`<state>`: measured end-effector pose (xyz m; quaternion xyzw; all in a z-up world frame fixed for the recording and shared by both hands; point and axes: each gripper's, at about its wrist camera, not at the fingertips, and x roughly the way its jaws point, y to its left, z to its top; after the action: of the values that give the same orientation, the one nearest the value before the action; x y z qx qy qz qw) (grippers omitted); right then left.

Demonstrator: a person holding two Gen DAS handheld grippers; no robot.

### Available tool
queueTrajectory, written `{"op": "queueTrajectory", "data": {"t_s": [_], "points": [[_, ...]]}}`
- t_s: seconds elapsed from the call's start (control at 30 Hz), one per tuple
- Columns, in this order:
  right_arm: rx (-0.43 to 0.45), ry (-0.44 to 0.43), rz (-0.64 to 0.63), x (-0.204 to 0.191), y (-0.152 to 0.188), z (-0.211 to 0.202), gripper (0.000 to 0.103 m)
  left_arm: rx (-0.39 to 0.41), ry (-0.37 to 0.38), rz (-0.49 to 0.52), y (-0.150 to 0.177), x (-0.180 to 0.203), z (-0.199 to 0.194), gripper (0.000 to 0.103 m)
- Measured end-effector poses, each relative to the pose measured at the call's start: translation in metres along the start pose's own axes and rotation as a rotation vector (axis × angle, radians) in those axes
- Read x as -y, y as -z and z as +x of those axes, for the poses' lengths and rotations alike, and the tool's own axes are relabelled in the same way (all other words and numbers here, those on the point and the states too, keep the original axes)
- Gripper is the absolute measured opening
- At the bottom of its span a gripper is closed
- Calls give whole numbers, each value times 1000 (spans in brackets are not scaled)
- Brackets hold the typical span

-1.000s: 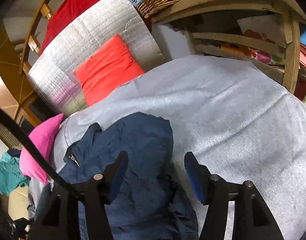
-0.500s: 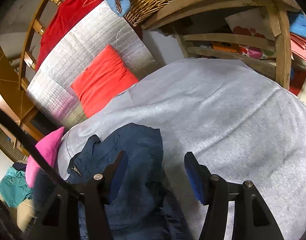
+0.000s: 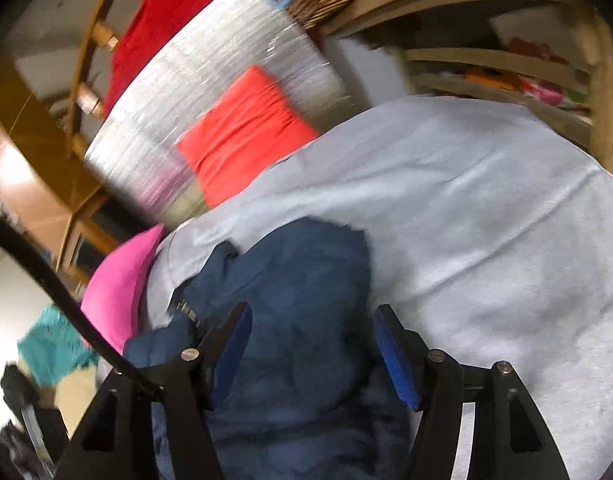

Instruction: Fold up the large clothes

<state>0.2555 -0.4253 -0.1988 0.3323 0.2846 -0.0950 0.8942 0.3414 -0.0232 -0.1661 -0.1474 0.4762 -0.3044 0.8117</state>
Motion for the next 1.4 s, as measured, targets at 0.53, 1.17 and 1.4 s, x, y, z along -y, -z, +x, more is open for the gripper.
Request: {"op": "queueTrajectory", "data": {"t_s": [0.53, 1.17, 1.4], "points": [[12, 18, 17, 7, 6, 8, 67, 128, 57, -45, -21, 41, 45, 77], [-135, -141, 69, 22, -3, 20, 67, 225, -495, 32, -15, 33, -13, 78], [-259, 4, 16, 6, 15, 80, 64, 20, -706, -172, -3, -65, -3, 78]]}}
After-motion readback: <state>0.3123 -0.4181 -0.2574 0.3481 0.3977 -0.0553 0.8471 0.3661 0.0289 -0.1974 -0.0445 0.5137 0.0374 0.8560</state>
